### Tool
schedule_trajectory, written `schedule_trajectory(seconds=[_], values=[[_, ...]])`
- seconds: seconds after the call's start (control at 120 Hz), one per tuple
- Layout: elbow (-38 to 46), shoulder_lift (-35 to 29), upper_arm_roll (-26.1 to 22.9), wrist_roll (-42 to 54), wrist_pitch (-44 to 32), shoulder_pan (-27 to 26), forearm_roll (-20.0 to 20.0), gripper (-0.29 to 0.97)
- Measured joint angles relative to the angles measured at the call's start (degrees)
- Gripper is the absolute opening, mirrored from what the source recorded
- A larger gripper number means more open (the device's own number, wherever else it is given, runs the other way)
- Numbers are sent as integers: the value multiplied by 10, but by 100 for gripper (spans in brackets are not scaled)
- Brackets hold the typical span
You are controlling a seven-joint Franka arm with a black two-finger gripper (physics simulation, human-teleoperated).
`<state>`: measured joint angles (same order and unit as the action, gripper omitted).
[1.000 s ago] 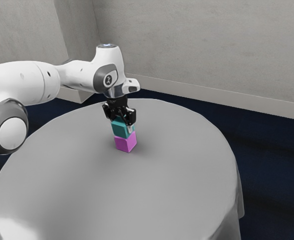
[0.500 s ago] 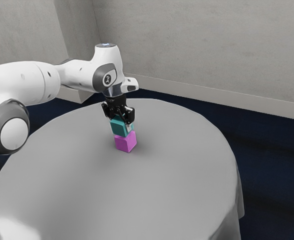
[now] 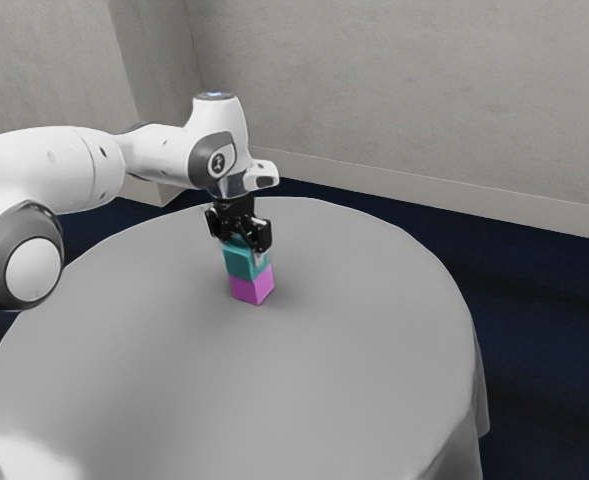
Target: Pick up the blue block with one arm, and put the blue block on the pink block with one arm
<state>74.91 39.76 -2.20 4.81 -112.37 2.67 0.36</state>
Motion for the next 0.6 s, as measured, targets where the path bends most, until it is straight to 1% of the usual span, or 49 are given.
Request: schedule_trajectory(seconds=[0.108,0.167,0.233,0.308,0.6], values=[[-2,-1,0,2,1,0,0,58],[-18,-4,0,2,9,0,0,61],[-28,-18,0,3,21,1,0,63],[-31,-31,-1,4,34,2,-1,64],[-31,-45,-6,6,60,5,-9,67]])
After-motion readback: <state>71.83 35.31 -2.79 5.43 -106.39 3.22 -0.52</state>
